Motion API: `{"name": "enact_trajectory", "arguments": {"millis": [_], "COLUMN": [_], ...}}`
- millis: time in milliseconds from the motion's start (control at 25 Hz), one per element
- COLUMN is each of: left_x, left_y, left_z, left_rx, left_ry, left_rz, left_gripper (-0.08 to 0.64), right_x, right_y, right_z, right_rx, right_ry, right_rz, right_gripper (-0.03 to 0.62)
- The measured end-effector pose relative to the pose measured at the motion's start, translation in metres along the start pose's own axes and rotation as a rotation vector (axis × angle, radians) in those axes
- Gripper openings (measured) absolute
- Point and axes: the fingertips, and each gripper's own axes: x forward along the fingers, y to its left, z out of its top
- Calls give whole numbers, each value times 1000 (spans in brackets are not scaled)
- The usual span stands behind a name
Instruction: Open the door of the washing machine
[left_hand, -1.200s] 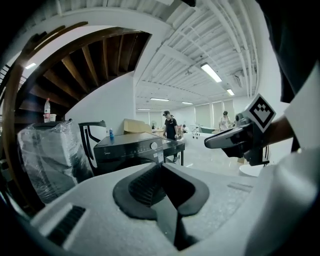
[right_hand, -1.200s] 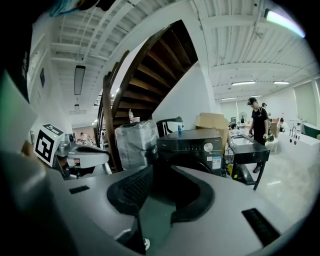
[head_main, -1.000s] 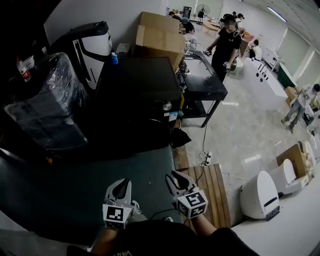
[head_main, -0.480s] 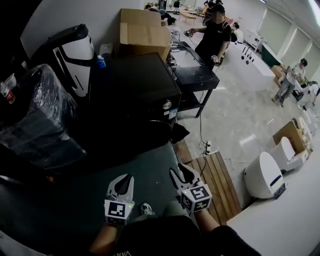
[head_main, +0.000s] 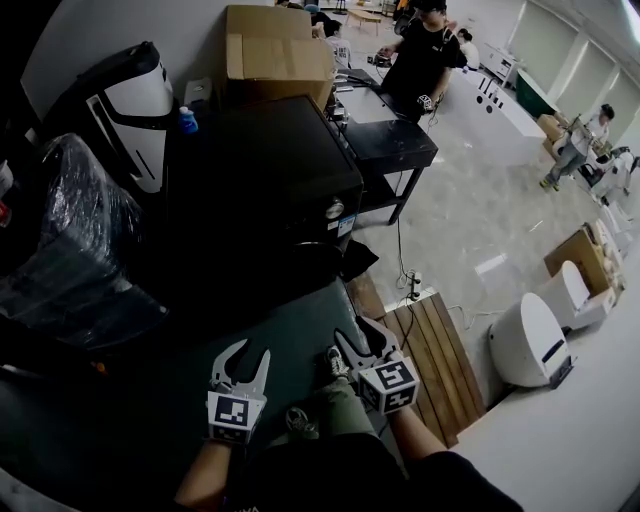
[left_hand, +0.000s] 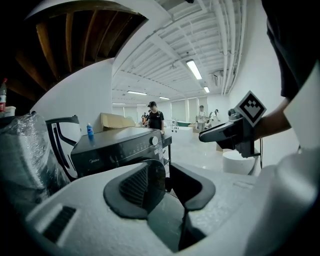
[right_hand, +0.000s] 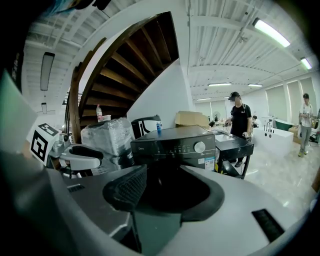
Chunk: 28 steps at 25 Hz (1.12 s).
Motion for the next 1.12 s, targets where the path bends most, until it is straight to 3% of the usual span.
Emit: {"name": "enact_trajectory", "arguments": {"millis": [320, 640, 1120], "left_x": [71, 156, 276], "left_y": [28, 61, 100], "left_z": [2, -18, -39], "left_rx": [34, 41, 210], "left_ry": [31, 137, 238], "left_rz": [25, 51, 44], "left_gripper": [138, 163, 172], "right_x": [64, 145, 262], "right_y": [-47, -104, -173], "right_z": [-9, -24, -71], "right_rx": [-51, -146, -264], "right_ry": [84, 173, 299], "right_rz": [49, 98, 165], "right_gripper": [198, 219, 232]}}
